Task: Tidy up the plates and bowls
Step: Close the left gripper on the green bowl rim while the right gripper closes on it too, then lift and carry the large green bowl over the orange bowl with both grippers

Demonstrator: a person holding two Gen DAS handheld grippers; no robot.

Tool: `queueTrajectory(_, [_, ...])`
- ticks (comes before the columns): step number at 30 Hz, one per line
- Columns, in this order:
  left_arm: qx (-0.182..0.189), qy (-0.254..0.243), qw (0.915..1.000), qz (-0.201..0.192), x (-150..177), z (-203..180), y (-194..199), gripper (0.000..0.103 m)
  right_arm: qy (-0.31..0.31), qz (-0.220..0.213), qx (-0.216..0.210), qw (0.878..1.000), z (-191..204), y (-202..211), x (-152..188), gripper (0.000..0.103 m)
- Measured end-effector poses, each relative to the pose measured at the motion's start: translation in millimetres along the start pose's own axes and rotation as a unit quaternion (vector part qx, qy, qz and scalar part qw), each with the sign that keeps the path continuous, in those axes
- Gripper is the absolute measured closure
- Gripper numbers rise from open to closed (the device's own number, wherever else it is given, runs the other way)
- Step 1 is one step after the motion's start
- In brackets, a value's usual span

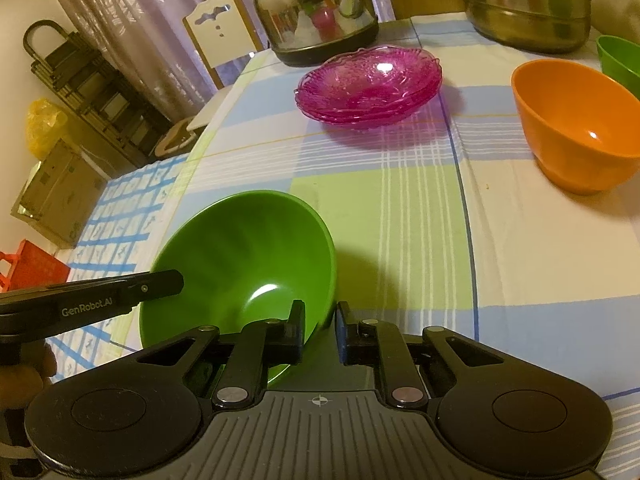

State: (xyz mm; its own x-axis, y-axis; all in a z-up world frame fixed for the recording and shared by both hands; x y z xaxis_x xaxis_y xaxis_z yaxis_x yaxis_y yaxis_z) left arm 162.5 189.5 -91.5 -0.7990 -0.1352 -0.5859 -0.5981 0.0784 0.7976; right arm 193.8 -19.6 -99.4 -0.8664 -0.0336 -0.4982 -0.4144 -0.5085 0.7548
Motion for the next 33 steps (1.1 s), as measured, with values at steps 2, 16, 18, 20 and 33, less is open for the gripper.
queueTrajectory(2, [-0.001, -0.002, 1.0, 0.001, -1, -2, 1, 0.094, -0.002, 0.001, 0.002, 1.0, -1, 0, 0, 0.088])
queueTrajectory(16, [0.002, -0.018, 0.9997, -0.013, -24, -34, 17, 0.094, -0.027, -0.021, 0.002, 0.999, -13, 31, -13, 0.089])
queueTrajectory(18, [0.007, -0.024, 0.9995, -0.018, -30, -46, 20, 0.094, -0.031, -0.028, 0.005, 0.999, -18, 40, -18, 0.09])
queueTrajectory(20, [0.013, -0.028, 0.9993, -0.022, -36, -57, 22, 0.094, -0.037, -0.037, 0.008, 0.999, -25, 51, -23, 0.09])
queueTrajectory(33, [0.07, -0.072, 0.9938, -0.048, -95, -166, 13, 0.094, -0.054, -0.106, 0.054, 0.991, -95, 129, -76, 0.091])
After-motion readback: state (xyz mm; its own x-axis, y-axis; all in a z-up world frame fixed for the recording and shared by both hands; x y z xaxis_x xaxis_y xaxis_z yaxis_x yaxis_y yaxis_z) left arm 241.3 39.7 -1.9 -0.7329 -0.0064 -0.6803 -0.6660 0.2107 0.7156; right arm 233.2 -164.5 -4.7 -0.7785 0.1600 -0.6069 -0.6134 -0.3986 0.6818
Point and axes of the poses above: each gripper's, at about its wrist camera, not at the fingertips, and y roughly against the way its jaws point, z to its left, x to its underside, the point moved 2 cm from there along -y, roughly the way its jaws point, and after that the axes turned 3 degrees about -y, right-handed, at the moved point
